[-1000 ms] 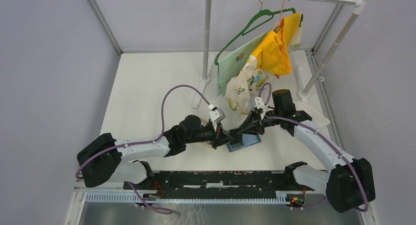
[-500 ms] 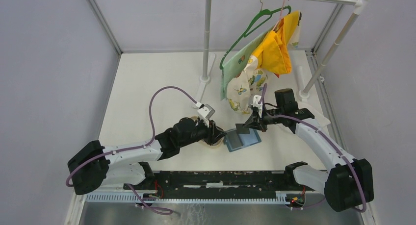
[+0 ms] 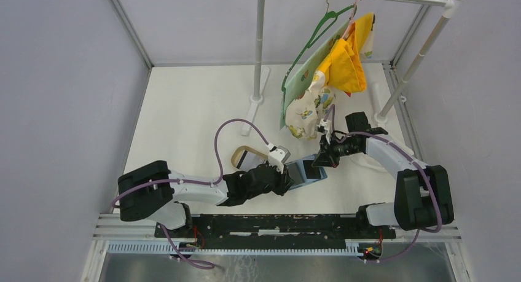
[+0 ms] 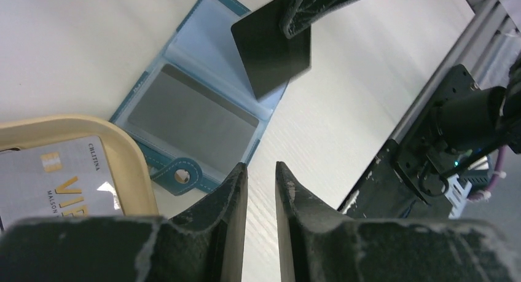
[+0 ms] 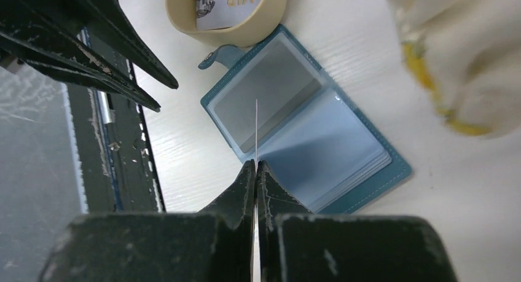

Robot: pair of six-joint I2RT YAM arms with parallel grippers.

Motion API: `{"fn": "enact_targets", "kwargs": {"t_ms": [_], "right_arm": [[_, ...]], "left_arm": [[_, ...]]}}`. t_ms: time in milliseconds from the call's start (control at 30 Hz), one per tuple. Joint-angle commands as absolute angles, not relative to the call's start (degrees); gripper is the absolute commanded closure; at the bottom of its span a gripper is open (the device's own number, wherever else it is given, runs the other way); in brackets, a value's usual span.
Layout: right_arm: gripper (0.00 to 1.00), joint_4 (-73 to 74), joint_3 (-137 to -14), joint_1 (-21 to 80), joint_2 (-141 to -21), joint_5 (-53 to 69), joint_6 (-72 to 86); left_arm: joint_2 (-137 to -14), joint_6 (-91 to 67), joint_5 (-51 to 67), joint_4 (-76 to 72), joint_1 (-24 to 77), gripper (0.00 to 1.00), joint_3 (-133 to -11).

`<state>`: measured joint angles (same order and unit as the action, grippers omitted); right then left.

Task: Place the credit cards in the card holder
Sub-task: Insert the credit card into the card holder.

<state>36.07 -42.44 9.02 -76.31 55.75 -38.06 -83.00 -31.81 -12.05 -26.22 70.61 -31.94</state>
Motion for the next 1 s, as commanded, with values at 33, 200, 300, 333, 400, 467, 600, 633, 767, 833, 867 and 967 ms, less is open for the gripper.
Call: {"fn": "enact_targets", "kwargs": {"t_ms": [33, 200, 300, 333, 400, 467, 600, 633, 767, 833, 867, 967], "right_arm": [[1.0, 39.0, -46.3, 7.3, -82.3, 61.0, -35.1], [1.0, 40.6, -50.3, 7.1, -87.3, 63.1, -33.7], [1.0, 37.0, -50.2, 6.9, -88.7, 62.6, -29.4], [1.0, 35.9, -50.0, 6.9, -89.0, 62.3, -28.4], [1.0, 33.4, -49.3, 6.9, -89.8, 61.3, -25.5], [1.0, 32.7, -49.0, 6.9, -90.9, 61.5, -24.9], [1.0, 31.6, -48.6, 6.9, -92.8, 61.9, -23.7], [1.0, 31.1, -48.4, 6.8, -93.0, 61.8, -23.2], [1.0, 28.7, -47.3, 6.9, -93.5, 60.1, -21.3], [1.0, 27.3, -46.7, 6.9, -93.6, 58.8, -19.6], [1.0, 26.6, -46.4, 6.9, -93.5, 58.1, -19.1], [1.0, 25.4, -45.9, 6.9, -93.5, 55.4, -17.7]], "left_arm": [[-86.4, -34.8, -22.6, -26.7, 72.3, 0.71, -37.2], [-92.1, -36.2, -24.2, -24.0, 72.6, 0.71, -41.0], [-95.1, -36.9, -25.4, -21.9, 72.7, 0.71, -42.9], [-95.7, -37.1, -26.0, -21.0, 72.7, 0.71, -43.2], [-96.2, -37.8, -27.7, -18.7, 72.8, 0.71, -43.9], [-96.3, -38.7, -29.7, -16.8, 72.7, 0.73, -44.1], [-96.4, -39.5, -32.0, -14.3, 72.7, 0.75, -44.2], [-96.5, -39.5, -32.3, -13.6, 72.8, 0.75, -44.5], [-96.9, -39.8, -33.5, -11.0, 72.7, 0.79, -45.2], [-96.8, -40.1, -34.2, -10.1, 72.7, 0.8, -45.1], [-96.6, -40.1, -34.3, -9.8, 72.7, 0.81, -44.9], [-96.4, -40.0, -34.3, -9.3, 72.8, 0.81, -44.7]]}}
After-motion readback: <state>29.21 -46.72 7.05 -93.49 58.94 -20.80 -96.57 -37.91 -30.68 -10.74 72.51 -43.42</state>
